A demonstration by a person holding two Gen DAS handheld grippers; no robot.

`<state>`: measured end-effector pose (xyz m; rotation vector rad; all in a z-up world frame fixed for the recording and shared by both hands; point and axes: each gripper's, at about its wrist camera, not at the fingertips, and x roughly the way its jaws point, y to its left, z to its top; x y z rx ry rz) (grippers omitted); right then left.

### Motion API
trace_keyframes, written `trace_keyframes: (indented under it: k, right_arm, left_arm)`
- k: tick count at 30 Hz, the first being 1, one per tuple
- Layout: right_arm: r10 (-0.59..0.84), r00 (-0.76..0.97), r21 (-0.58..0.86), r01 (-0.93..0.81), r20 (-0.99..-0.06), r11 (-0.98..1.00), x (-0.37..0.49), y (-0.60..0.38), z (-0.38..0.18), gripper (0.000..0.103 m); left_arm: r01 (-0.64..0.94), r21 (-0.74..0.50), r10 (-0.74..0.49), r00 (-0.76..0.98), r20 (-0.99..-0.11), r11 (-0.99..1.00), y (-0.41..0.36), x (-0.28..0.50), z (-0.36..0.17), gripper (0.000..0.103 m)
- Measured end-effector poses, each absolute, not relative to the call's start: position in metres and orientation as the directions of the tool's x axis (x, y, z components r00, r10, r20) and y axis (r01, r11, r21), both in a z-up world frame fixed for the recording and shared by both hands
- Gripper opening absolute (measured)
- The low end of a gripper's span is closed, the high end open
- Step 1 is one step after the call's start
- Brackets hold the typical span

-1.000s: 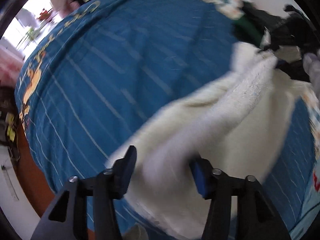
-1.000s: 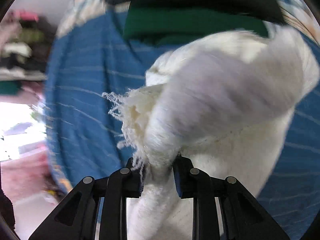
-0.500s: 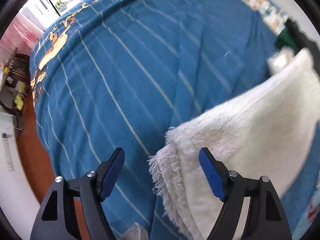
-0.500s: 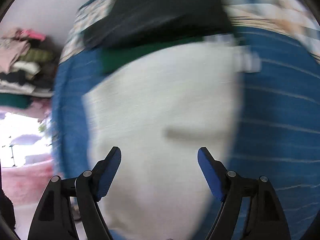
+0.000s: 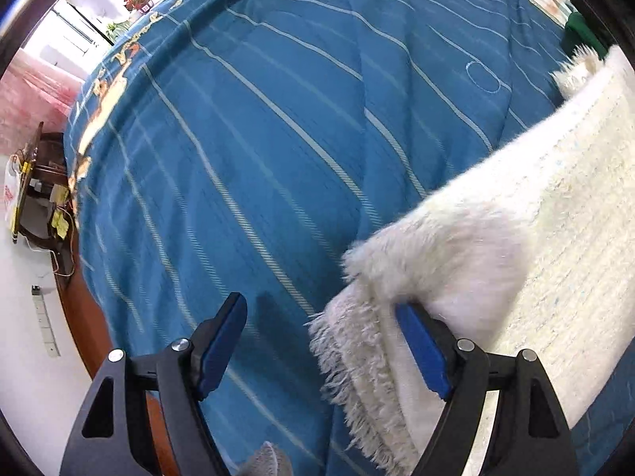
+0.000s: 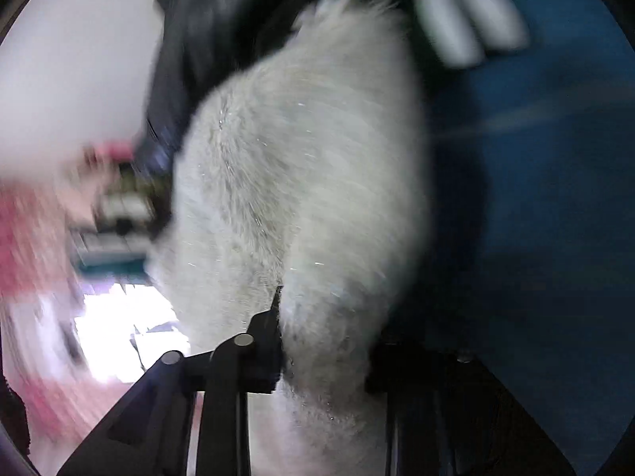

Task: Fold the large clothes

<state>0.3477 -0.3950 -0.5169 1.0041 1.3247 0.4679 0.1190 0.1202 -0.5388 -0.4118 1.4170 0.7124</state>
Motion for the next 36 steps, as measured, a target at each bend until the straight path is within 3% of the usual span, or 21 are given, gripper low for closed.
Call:
trace_keyframes:
  k: [5, 8, 12, 15, 17, 21, 25, 26, 27, 28, 29, 36]
  right_arm:
    - [0.697, 0.417, 0.786, 0.503, -0.584, 0.358, 0.230, -0.473, -0.480, 0.025]
    - [0.606, 0.421, 0.708, 0.603, -0.674, 0.368, 0.147, -0.511, -0.461, 0.024]
    - [0.497, 0.288, 0.524, 0.727, -0.819, 0.443, 0.040, -0.545, -0.445, 0.028]
    - [0.478, 0.126, 0.400, 0.747, -0.869, 0.531, 0.007, -0.559, -0.453, 0.044]
    - [0.509, 0.065, 0.370, 0.766, -0.859, 0.526, -0.005, -0.571, -0.462, 0.049]
    - [0.504, 0.064, 0.380, 0.741, -0.861, 0.554, -0.009, -0.591, -0.442, 0.060]
    - [0.401, 0.081, 0.360, 0.625, -0.912, 0.692, 0.006, -0.601, -0.397, 0.064]
    - [0.374, 0.096, 0.358, 0.576, -0.922, 0.735, 0.016, -0.602, -0.383, 0.064]
    - [0.358, 0.113, 0.360, 0.536, -0.927, 0.763, 0.029, -0.605, -0.375, 0.068]
    - [0.344, 0.133, 0.365, 0.478, -0.929, 0.799, 0.048, -0.601, -0.368, 0.072]
    - [0.342, 0.151, 0.374, 0.416, -0.927, 0.829, 0.069, -0.593, -0.364, 0.080]
    - [0.288, 0.088, 0.295, 0.082, -0.954, 0.952, 0.182, -0.537, -0.390, 0.081]
  left_arm:
    - [-0.676, 0.145, 0.207, 0.011, -0.978, 0.722, 0.136, 0.100, -0.508, 0.078]
    - [-0.681, 0.152, 0.226, 0.021, -0.974, 0.717, 0.145, 0.094, -0.490, 0.078]
    - [-0.634, 0.140, 0.227, 0.056, -0.972, 0.760, 0.130, 0.105, -0.482, 0.078]
    - [-0.586, 0.069, 0.158, 0.102, -0.982, 0.807, 0.116, 0.128, -0.490, 0.077]
    - [-0.557, 0.011, 0.102, 0.132, -0.986, 0.830, 0.101, 0.149, -0.498, 0.077]
    - [-0.458, -0.059, 0.020, 0.166, -0.986, 0.887, 0.071, 0.207, -0.525, 0.077]
    - [-0.392, -0.063, -0.012, 0.131, -0.991, 0.918, 0.049, 0.248, -0.555, 0.073]
    - [-0.377, -0.048, 0.003, 0.133, -0.991, 0.925, 0.046, 0.254, -0.560, 0.065]
    - [-0.370, -0.028, 0.030, 0.149, -0.988, 0.929, 0.043, 0.255, -0.559, 0.043]
    - [-0.360, -0.031, 0.034, 0.172, -0.985, 0.932, 0.041, 0.256, -0.557, 0.030]
    - [-0.350, -0.049, 0.018, 0.186, -0.982, 0.936, 0.039, 0.256, -0.555, 0.006]
    - [-0.388, -0.056, 0.045, 0.245, -0.968, 0.920, 0.044, 0.237, -0.523, 0.004]
